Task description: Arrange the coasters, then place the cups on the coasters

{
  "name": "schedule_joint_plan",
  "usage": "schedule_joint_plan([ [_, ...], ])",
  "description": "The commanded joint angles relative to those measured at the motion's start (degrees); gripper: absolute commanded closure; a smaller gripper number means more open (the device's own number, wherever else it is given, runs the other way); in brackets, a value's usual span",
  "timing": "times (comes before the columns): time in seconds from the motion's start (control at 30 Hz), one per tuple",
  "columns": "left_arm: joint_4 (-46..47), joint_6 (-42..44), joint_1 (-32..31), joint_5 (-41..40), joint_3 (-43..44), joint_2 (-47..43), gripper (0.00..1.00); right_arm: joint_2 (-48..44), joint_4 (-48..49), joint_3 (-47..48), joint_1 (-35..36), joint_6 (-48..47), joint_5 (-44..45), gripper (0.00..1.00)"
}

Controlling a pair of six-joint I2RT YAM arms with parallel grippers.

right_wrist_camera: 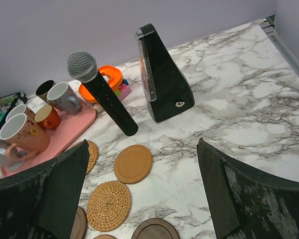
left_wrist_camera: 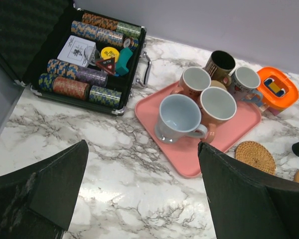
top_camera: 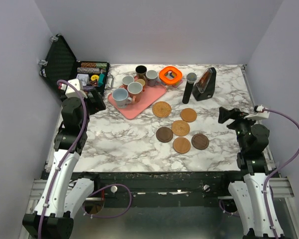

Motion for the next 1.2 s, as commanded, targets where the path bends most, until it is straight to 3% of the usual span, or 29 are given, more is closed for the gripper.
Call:
schedule_joint_plan([
  [0.0, -0.6, -0.4, 0.0, 3.2, 8.0, 4.2, 0.01, 3.9, -2.5, 3.5, -0.3, -1.7, -8.0, 0.06],
  [0.23, 2.7, 1.1, -0.7, 9.8, 10.1, 8.5, 0.01, 15.7, -7.8, 8.8, 3.2, -3.9, -10.1, 0.14],
  [0.5, 2.9, 4.1, -1.7, 11.8, 4.9, 8.7, 0.01, 32.8, -10.1, 15.1, 23.8, -6.1, 5.6, 0.13],
  [0.77, 3.0, 4.4, -1.9, 12.7, 4.5, 9.7, 0.01, 57.1, -9.1, 27.3, 41.8, -3.7, 6.7, 0.16],
  [1.17, 3.5, 4.1, -3.1, 14.2, 4.0, 10.9, 0.02, 85.1, -21.0, 56.3, 43.0, -9.3, 3.4, 0.2],
])
